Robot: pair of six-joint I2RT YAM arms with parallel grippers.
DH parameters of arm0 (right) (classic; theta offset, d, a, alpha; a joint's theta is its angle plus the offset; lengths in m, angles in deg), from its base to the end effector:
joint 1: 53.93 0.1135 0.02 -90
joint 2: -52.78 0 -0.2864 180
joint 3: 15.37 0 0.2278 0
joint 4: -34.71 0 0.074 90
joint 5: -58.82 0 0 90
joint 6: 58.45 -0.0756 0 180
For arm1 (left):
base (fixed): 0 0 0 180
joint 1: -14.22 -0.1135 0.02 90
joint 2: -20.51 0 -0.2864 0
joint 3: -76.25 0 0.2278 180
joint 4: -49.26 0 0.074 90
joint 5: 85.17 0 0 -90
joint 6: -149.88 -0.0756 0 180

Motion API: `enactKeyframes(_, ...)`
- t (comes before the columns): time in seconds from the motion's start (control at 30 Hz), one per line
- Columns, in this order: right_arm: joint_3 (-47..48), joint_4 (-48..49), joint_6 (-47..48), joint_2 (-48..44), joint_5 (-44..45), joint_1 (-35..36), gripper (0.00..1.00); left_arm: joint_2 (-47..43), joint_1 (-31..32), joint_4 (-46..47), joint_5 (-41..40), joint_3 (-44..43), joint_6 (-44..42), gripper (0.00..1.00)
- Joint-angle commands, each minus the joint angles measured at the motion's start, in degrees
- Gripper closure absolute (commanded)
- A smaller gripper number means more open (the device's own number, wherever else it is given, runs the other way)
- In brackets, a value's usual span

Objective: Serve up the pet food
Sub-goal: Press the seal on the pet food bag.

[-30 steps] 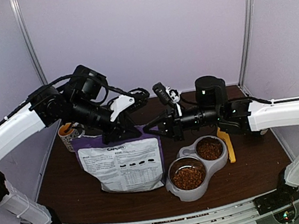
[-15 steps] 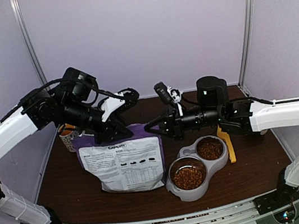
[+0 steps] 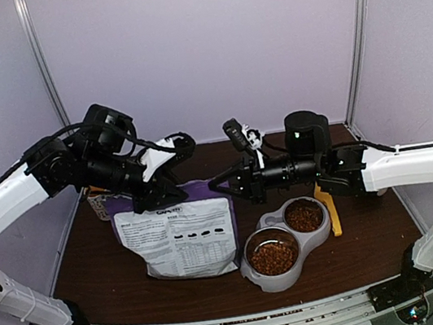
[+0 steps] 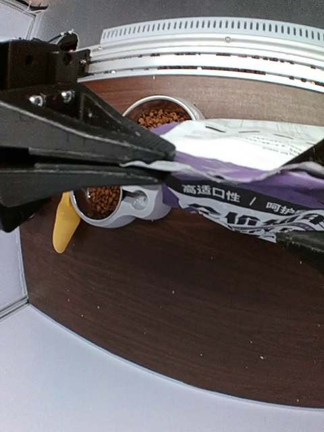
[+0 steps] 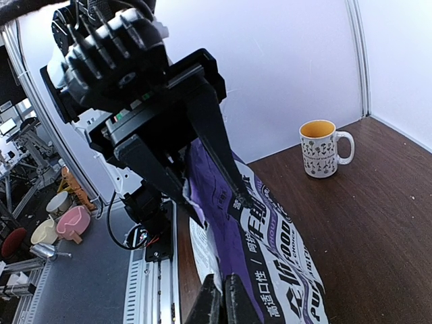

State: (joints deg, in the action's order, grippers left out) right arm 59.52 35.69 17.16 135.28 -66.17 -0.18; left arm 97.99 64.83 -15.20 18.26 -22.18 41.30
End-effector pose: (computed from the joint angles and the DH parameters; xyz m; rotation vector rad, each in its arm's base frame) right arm 0.1681 0.3026 0.3516 -1.0832 1.5266 1.3696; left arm 0.1626 -0.2257 0.3730 1.4425 1.8805 -0.5484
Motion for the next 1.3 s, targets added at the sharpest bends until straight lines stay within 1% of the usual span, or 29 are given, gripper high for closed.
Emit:
enactKeyframes(0.0, -0.12, 1.93, -0.36, -3.90, 1.79, -0.76, 1.00, -1.69, -1.94, -4.51, -10.41, 2.75, -0.21, 0.75)
enactKeyframes(0.03, -0.11, 1.94, -0.37, -3.92, 1.76, -0.76, 1.00, -1.97, -2.12, -4.51, -10.89, 2.89, -0.22, 0.79)
enactKeyframes(0.07, -0.05, 1.88, -0.37, -3.92, 1.76, -0.76, 1.00, -2.24, -2.43, -4.51, -11.31, 3.00, -0.22, 0.87)
enactKeyframes(0.1, -0.05, 1.94, -0.33, -3.94, 1.64, -0.72, 1.00, -2.62, -2.73, -4.39, -11.36, 3.11, -0.22, 0.90)
enactKeyframes(0.13, 0.04, 1.87, -0.29, -3.93, 1.67, -0.75, 1.00, -2.93, -2.98, -4.27, -11.59, 3.23, -0.14, 0.91)
enactKeyframes(0.17, 0.06, 1.86, -0.21, -3.92, 1.67, -0.76, 1.00, -3.35, -3.05, -4.25, -12.04, 3.40, -0.13, 0.88)
enactKeyframes(0.2, -0.01, 1.85, -0.20, -3.96, 1.67, -0.76, 1.00, -3.64, -3.20, -4.25, -12.74, 3.62, -0.13, 0.81)
enactKeyframes(0.23, -0.19, 1.90, -0.20, -4.07, 1.68, -0.72, 1.00, -3.98, -3.34, -4.25, -13.21, 3.99, -0.13, 0.78)
enactKeyframes(0.27, -0.31, 2.00, -0.22, -4.14, 1.79, -0.75, 1.00, -4.33, -3.51, -4.25, -13.40, 4.42, -0.20, 0.82)
enactKeyframes(0.33, -0.60, 2.24, -0.33, -4.27, 1.90, -0.76, 1.00, -5.04, -3.81, -3.81, -13.47, 5.37, -0.14, 1.00)
enactKeyframes(0.53, -1.02, 2.61, -0.55, -4.31, 1.89, -0.85, 1.00, -5.32, -4.09, -3.37, -15.86, 6.21, -0.12, 1.00)
enactKeyframes(0.6, -1.08, 2.59, -0.54, -4.42, 2.00, -0.84, 1.00, -5.31, -4.19, -3.19, -16.90, 6.16, -0.15, 0.85)
enactKeyframes(0.67, -1.16, 2.58, -0.46, -4.62, 2.17, -0.92, 1.00, -5.31, -4.18, -2.95, -17.56, 6.25, -0.34, 0.83)
enactKeyframes(0.77, -1.38, 2.47, -0.38, -4.71, 2.32, -1.02, 1.00, -5.52, -4.36, -2.85, -18.78, 6.34, -0.44, 0.89)
enactKeyframes(0.8, -1.47, 2.47, -0.37, -4.78, 2.29, -1.08, 1.00, -5.68, -4.42, -2.91, -18.99, 6.45, -0.48, 0.97)
enactKeyframes(0.83, -1.58, 2.59, -0.35, -4.78, 2.33, -1.07, 1.00, -5.89, -4.58, -2.78, -19.21, 6.54, -0.48, 1.00)
enactKeyframes(0.9, -1.89, 3.16, -0.57, -4.83, 2.50, -1.16, 1.00, -6.53, -4.93, -2.27, -19.70, 7.13, -0.36, 1.00)
enactKeyframes(0.93, -2.12, 3.38, -0.75, -4.81, 2.54, -1.17, 1.00, -6.88, -5.12, -1.97, -20.28, 7.50, -0.25, 0.98)
enactKeyframes(0.97, -2.13, 3.57, -0.85, -4.67, 2.51, -1.24, 1.00, -7.23, -5.28, -1.74, -20.81, 7.82, -0.19, 0.88)
enactKeyframes(1.03, -2.18, 3.78, -1.03, -4.56, 2.35, -1.23, 1.00, -7.94, -5.71, -1.38, -21.58, 8.53, -0.13, 0.79)
enactKeyframes(1.07, -2.21, 3.91, -1.07, -4.50, 2.23, -1.28, 1.00, -8.29, -5.78, -1.23, -21.93, 8.80, -0.13, 0.77)
enactKeyframes(1.13, -2.22, 4.24, -1.24, -4.54, 2.11, -1.24, 1.00, -9.04, -6.02, -0.94, -22.61, 9.33, -0.13, 0.77)
enactKeyframes(1.17, -2.30, 4.38, -1.32, -4.54, 2.11, -1.26, 1.00, -9.43, -6.11, -0.79, -22.92, 9.58, -0.19, 0.87)
enactKeyframes(1.2, -2.39, 4.59, -1.40, -4.54, 2.11, -1.28, 1.00, -9.98, -6.21, -0.63, -23.31, 9.93, -0.02, 1.00)
enactKeyframes(1.27, -2.54, 4.83, -1.59, -4.61, 2.10, -1.27, 1.00, -10.98, -6.47, 0.01, -23.71, 10.64, 0.21, 1.00)
